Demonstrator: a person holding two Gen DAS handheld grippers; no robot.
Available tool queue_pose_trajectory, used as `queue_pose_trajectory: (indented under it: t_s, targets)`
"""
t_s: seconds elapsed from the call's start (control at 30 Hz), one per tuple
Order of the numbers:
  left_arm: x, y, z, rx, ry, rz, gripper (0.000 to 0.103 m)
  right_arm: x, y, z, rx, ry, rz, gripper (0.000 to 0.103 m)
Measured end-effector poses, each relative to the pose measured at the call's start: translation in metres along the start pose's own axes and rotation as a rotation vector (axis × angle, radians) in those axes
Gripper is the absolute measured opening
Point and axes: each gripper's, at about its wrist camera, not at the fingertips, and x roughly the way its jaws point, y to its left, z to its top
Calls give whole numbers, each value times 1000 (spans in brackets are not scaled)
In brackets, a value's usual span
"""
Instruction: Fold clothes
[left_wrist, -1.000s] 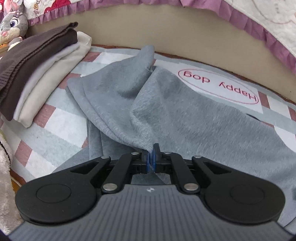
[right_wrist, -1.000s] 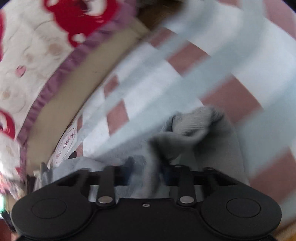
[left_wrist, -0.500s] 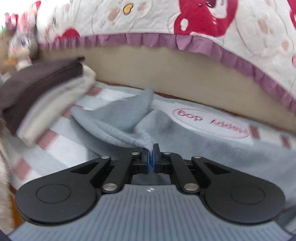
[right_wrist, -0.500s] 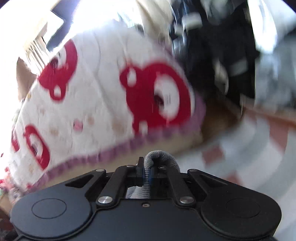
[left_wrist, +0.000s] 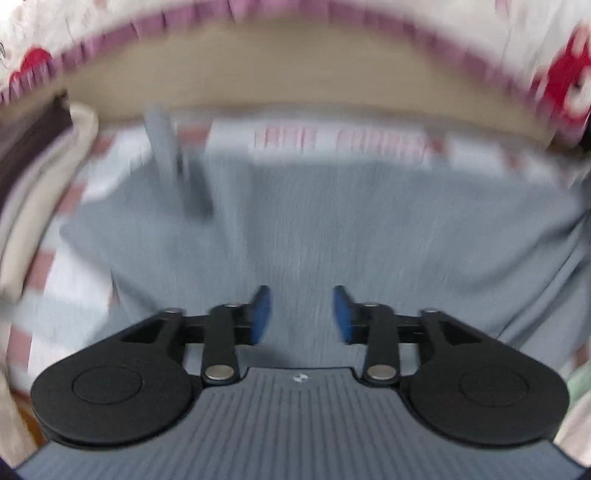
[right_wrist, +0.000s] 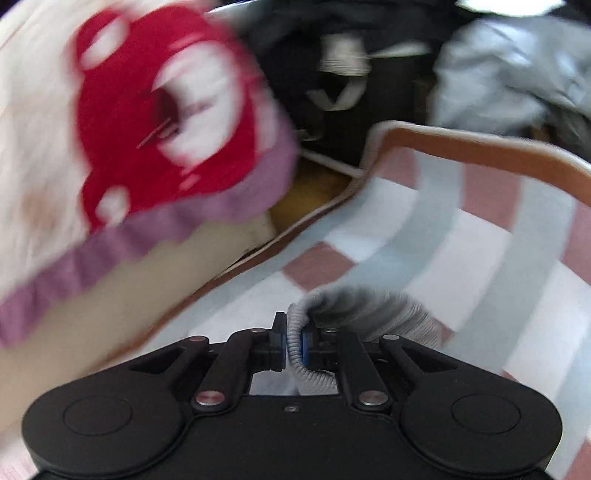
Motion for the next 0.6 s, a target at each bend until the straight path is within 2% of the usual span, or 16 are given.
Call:
queue_pose_trajectory:
  t_s: [0.03, 0.1, 0.2, 0.27, 0.33, 0.4, 0.47, 0.53, 0.6]
  targets:
    - [-10, 8, 8, -22, -48, -25, 56, 2, 5, -4, -42, 6, -5, 11]
    - [-6, 30, 24, -79, -85, -39, 58, 0, 4, 4, -54, -5, 4, 11]
    - [33, 57, 46, -133, -75, 10, 58, -2, -4, 17, -74, -24, 16, 11]
    - [65, 72, 58, -172, -51, 43, 58, -3, -14, 20, -47, -23, 80, 11]
    - [95, 74, 72, -184, -22, 123, 58, -4, -23, 22, -8, -24, 167, 11]
    - [118, 79, 85, -196, 3, 228, 58, -7, -27, 24, 19, -31, 212, 11]
    - [136, 89, 97, -268, 39, 362, 59, -12, -27, 24, 30, -48, 194, 11]
    - [148, 97, 106, -280, 30, 418, 59, -7, -26, 23, 15, -40, 174, 11]
    - [159, 106, 115, -289, 20, 472, 68, -2, -27, 23, 18, -31, 160, 11]
